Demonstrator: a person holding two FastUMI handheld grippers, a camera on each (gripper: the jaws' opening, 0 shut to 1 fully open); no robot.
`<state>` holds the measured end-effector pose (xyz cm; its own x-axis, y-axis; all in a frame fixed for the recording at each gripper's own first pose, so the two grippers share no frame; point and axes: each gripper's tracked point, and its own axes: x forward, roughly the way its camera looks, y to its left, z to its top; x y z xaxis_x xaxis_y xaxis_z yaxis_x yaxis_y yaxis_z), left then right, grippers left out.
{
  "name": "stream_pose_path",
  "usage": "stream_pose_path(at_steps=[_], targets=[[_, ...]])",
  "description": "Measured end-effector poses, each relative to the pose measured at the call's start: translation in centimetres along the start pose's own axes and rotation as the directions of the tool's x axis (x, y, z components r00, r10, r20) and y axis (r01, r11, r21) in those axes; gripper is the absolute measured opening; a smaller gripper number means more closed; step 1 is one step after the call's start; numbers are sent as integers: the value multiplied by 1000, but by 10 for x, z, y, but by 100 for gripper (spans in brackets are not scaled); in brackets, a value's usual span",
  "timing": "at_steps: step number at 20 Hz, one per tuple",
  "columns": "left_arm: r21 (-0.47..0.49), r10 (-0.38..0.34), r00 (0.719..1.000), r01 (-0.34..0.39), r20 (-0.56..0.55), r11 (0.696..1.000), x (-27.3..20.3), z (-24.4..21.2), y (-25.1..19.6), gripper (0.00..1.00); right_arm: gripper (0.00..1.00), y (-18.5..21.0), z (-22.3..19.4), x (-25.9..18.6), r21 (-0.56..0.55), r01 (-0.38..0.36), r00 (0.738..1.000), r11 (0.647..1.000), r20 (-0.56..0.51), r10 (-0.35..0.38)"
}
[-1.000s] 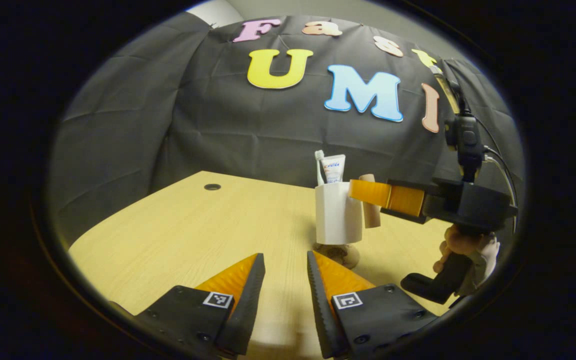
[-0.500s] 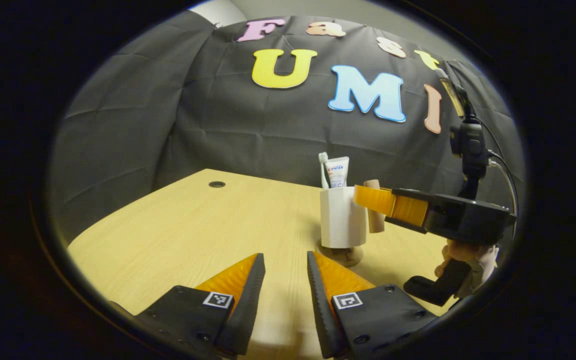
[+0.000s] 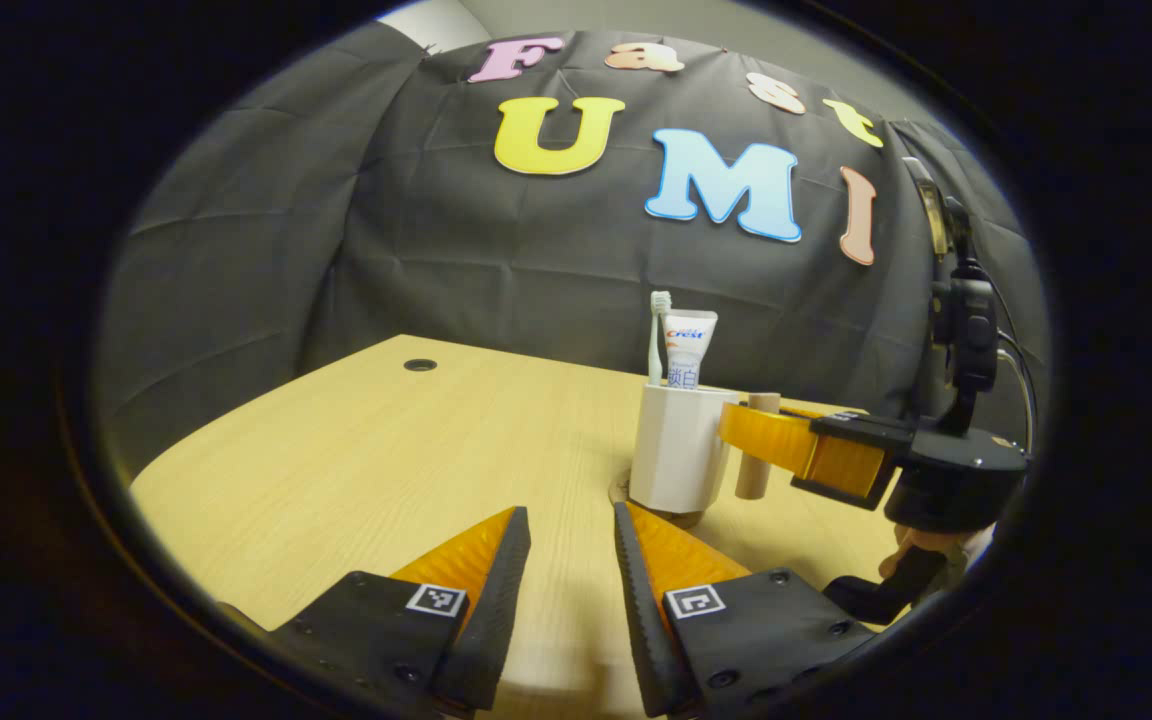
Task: Put the toothbrush and toothpaste on the desktop into the cup, then pick up the cup and place it on the coaster on the desktop.
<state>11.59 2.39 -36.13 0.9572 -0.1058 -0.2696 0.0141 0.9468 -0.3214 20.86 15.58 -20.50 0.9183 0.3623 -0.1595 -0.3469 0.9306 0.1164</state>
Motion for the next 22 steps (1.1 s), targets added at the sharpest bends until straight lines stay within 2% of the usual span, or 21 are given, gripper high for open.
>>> stream_pose_path(at_steps=[1,6,10,15,19,20,22], targets=[[-1,-1,1000,1,-1,1000,0,-1,-3,58,4,0,-2,-1,-6,2,1000,1000,-1,-2],[6,-13,1000,13,-1,1000,3,-3,-16,58,5,-1,-14,-9,-24,7,1000,1000,-9,-8],[2,-17,1000,17,-2,1000,5,-4,-22,58,15,-6,-21,-12,-31,9,1000,999,-26,-10],[7,-21,1000,21,8,1000,4,-1,-27,58,21,-5,-27,-20,-35,8,999,999,-34,-9],[11,-22,1000,22,15,1000,4,3,-30,58,21,-8,-16,-29,-31,17,1000,999,5,-17],[13,-22,1000,22,19,1000,3,6,-32,62,24,-8,-9,-31,-18,16,1000,1000,24,-16],[18,-25,999,24,32,1000,2,15,-35,58,24,-12,5,-40,-2,33,998,999,54,-33]])
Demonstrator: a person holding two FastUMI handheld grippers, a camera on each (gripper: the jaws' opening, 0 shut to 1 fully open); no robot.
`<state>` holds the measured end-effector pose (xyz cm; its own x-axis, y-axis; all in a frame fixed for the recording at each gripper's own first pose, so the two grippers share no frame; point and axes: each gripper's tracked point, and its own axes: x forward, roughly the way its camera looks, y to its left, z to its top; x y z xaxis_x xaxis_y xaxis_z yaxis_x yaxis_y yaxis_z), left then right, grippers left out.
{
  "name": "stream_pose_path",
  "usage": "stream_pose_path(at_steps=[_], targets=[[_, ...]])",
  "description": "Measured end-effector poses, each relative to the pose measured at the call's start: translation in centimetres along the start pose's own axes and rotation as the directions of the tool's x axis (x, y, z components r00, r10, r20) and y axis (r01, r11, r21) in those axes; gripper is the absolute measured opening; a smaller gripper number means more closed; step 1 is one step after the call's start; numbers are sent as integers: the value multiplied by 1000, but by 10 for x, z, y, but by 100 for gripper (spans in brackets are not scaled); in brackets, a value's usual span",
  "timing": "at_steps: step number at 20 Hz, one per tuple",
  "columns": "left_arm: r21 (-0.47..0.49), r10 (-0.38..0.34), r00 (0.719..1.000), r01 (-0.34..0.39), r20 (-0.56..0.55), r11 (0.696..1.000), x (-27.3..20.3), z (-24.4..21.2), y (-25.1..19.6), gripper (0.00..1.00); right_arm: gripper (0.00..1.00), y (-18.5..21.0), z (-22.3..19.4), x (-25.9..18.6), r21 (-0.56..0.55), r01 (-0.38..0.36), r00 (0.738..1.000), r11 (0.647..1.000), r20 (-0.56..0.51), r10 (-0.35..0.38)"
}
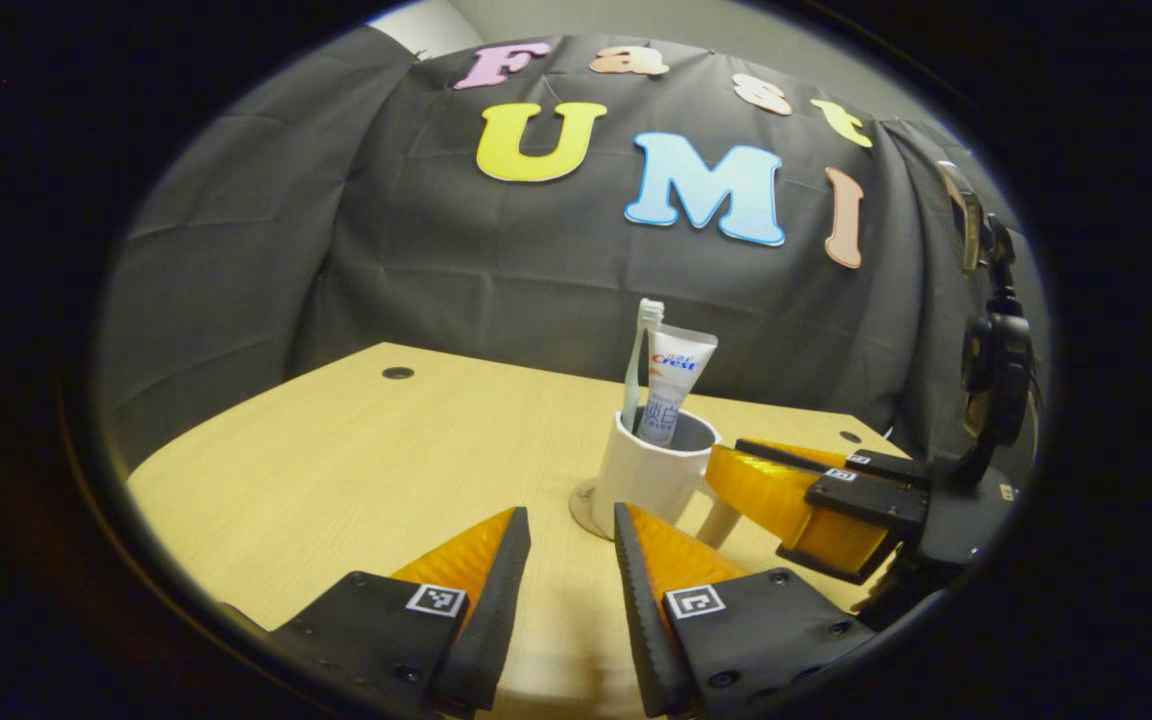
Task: Put the toothbrush and toothpaste on the desktop into the cup, then pick up the cup and place it on the coaster on the desktop.
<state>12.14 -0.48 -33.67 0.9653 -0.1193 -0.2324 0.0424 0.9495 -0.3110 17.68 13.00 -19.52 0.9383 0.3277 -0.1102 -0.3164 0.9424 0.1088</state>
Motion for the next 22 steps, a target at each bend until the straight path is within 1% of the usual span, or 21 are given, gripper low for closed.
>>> stream_pose_path(at_steps=[4,8,9,10,11,12,13,14,15,16,17,18,19,20,22], targets=[[18,-11,999,10,33,1000,-8,35,-15,58,23,-25,44,-30,-1,94,993,996,74,-94],[58,-21,998,17,66,998,-26,92,-37,58,24,-57,87,-68,-3,198,978,980,73,-197],[63,-23,997,19,68,998,-32,106,-44,57,24,-63,99,-78,-4,214,975,977,67,-214],[68,-25,997,20,71,997,-40,121,-50,64,34,-68,108,-89,-4,232,971,973,58,-232],[79,-27,997,20,78,997,-49,136,-57,51,34,-73,120,-101,-4,245,968,969,53,-245],[96,-20,995,11,93,995,-60,153,-63,57,31,-77,133,-112,-2,256,965,967,55,-255],[110,-26,994,14,107,994,-70,168,-71,64,43,-80,145,-120,0,261,964,965,57,-261],[116,-30,993,16,118,993,-79,180,-78,64,55,-83,153,-130,-1,272,961,962,51,-271],[117,-34,992,19,124,993,-89,191,-84,63,55,-85,161,-139,-2,278,960,961,43,-277],[114,-39,990,24,133,993,-97,201,-89,63,59,-84,167,-145,1,277,960,961,34,-277],[115,-40,989,24,142,993,-106,210,-93,71,63,-83,172,-152,-3,273,962,962,29,-272],[122,-38,988,19,151,992,-113,218,-95,80,77,-84,175,-156,-16,279,960,960,20,-278],[135,-30,987,8,161,991,-120,225,-94,90,83,-87,180,-162,-28,288,958,957,18,-288],[150,-21,986,-4,166,989,-127,231,-94,92,88,-86,187,-168,-32,294,956,955,25,-294],[173,-1,985,-29,172,984,-139,236,-91,93,94,-80,199,-179,-2,287,957,958,42,-286]])
